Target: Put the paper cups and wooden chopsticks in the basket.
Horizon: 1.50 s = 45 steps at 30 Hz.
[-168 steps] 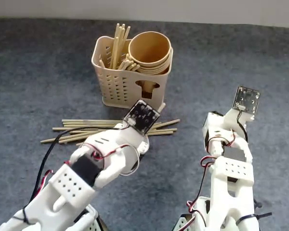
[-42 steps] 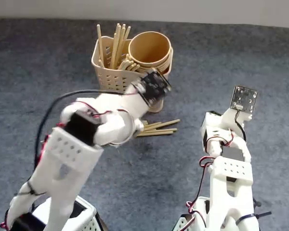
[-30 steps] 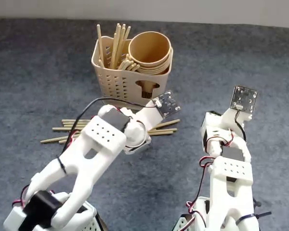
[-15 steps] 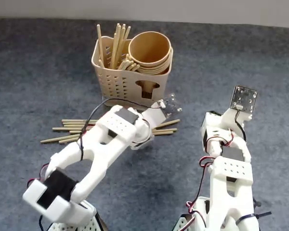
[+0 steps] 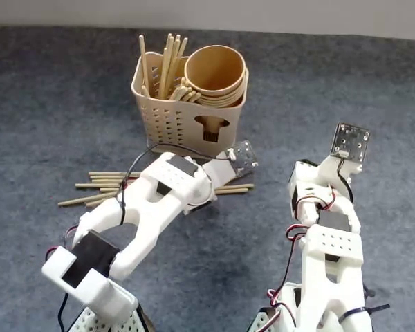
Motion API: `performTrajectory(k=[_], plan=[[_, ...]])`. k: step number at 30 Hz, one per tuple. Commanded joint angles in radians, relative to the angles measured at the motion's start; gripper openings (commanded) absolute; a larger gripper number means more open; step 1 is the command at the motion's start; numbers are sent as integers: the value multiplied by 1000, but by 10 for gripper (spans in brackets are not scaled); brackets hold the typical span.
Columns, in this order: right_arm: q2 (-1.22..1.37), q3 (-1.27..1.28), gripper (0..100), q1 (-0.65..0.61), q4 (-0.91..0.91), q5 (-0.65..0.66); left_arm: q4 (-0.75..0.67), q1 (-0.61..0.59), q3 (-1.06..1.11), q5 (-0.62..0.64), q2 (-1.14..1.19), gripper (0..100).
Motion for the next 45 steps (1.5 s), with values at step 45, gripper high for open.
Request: performTrajectory(k=[45], plan=[[-15,-7,10,-7,-22,14,321,8,262,81,-636,5]])
